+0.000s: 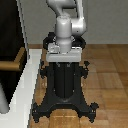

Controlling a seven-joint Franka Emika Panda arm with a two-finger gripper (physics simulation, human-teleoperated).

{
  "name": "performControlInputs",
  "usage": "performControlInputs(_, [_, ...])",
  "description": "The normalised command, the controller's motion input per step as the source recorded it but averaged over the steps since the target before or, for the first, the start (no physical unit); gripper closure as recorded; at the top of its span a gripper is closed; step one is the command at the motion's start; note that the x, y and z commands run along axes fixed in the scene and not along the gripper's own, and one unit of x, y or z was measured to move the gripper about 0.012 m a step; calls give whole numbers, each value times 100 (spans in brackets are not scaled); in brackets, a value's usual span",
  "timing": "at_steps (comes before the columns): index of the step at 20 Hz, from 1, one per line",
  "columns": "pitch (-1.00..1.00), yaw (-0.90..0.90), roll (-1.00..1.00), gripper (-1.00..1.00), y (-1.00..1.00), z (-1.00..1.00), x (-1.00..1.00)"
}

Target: Open the door by pressing down and pulling on the handle.

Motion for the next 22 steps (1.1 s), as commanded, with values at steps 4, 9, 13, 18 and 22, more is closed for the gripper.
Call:
performControlInputs(4, [0,0,0,-100,0,0,0])
performControlInputs(9, [0,0,0,-100,0,40,0])
performControlInputs(13, [0,0,0,-100,0,100,0])
performControlInputs(18, [0,0,0,-100,0,80,0])
performControlInputs(22, [0,0,0,-100,0,50,0])
